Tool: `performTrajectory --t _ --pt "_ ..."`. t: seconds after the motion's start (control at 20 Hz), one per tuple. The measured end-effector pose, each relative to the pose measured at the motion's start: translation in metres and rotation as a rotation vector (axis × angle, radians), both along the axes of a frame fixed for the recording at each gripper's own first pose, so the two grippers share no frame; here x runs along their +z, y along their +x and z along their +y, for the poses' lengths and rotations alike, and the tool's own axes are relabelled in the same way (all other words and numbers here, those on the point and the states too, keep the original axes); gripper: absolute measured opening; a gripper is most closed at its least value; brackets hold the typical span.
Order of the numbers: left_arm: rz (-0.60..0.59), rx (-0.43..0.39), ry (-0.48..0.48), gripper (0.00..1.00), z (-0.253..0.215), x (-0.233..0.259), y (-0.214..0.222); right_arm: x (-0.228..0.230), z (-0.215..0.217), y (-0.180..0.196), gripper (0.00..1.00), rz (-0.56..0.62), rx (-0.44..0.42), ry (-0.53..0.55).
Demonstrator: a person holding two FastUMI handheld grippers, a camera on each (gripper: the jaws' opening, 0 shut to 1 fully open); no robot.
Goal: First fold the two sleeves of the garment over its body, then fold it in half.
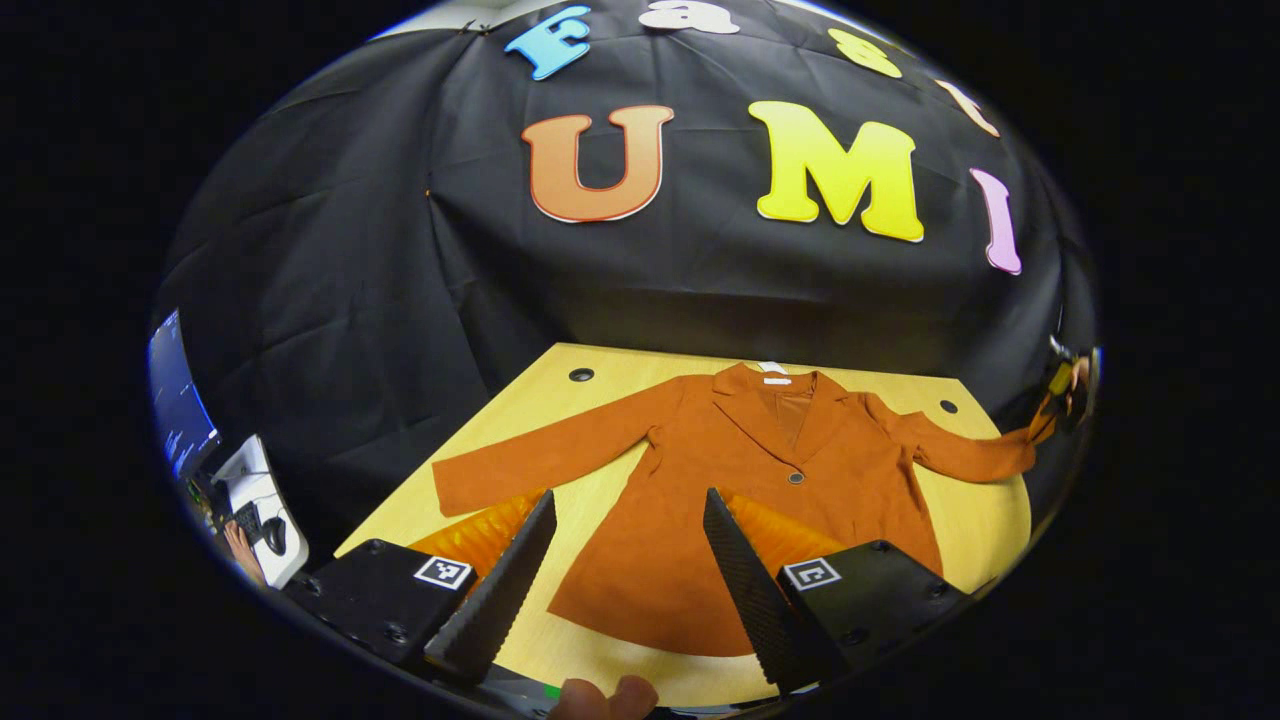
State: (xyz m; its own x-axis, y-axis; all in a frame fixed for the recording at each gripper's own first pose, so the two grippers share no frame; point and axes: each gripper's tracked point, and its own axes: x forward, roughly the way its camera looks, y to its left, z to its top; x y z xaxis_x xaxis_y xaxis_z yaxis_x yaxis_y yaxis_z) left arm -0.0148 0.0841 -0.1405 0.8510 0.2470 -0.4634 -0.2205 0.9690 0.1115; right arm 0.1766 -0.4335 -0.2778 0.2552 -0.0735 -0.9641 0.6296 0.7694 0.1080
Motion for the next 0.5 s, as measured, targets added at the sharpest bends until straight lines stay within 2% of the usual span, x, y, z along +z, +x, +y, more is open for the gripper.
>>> performTrajectory --t 0.2,0.4,0.5 --pt "-0.017 -0.030 -0.014 0.97 0.012 -0.009 -0.003 0.057 0.064 0.030 0.04 -0.073 0.072 0.002" --pt "-0.026 -0.095 -0.010 0.97 0.021 -0.020 -0.007 0.094 0.165 0.063 0.04 -0.124 0.196 0.017" --pt "-0.005 -0.113 -0.063 0.97 0.024 -0.032 -0.009 0.111 0.219 0.078 0.04 -0.147 0.263 0.025"
